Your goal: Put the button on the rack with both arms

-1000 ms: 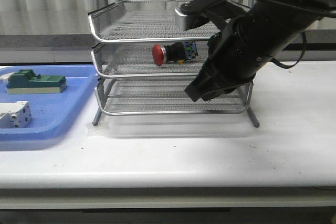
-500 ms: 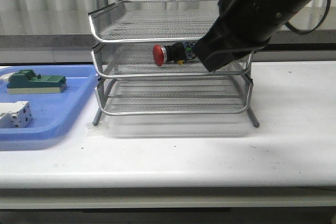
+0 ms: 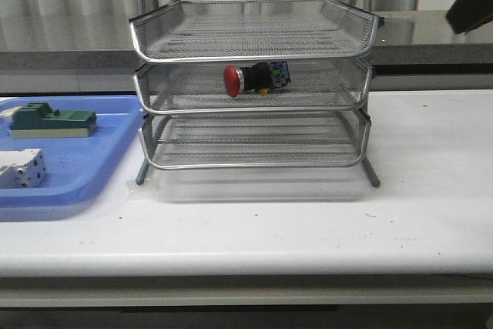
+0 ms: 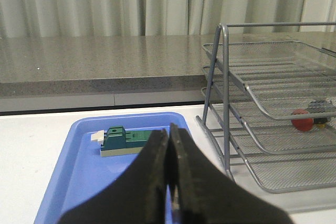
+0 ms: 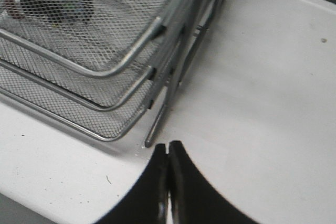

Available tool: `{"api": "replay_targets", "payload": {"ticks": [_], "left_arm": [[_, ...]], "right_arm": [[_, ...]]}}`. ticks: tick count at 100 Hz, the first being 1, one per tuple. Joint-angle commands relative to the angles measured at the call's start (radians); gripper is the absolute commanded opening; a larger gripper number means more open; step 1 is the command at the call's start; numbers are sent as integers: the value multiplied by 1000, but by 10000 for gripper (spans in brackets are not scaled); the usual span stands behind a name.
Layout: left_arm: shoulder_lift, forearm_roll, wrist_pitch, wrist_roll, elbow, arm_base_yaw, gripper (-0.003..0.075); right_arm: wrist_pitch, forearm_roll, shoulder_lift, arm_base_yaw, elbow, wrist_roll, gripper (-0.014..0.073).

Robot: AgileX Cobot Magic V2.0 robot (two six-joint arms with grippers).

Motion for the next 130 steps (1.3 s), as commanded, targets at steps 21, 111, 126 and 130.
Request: {"api": "replay_targets", "payload": {"ticks": [21,111,126,130], "left_arm": [[9,-16,-62,-6,-28,4,-20],[9,-16,-62,-6,-28,4,-20],[9,-16,-62,-6,-28,4,-20],[9,-16,-62,-6,-28,4,-20]], "right_arm": [[-121,19,-310,-46,193,26,-58],[-103,65,-866,-46,477,26,-58],[-103,65,-866,-46,477,26,-58],[-103,65,-866,-46,477,26,-58]]}}
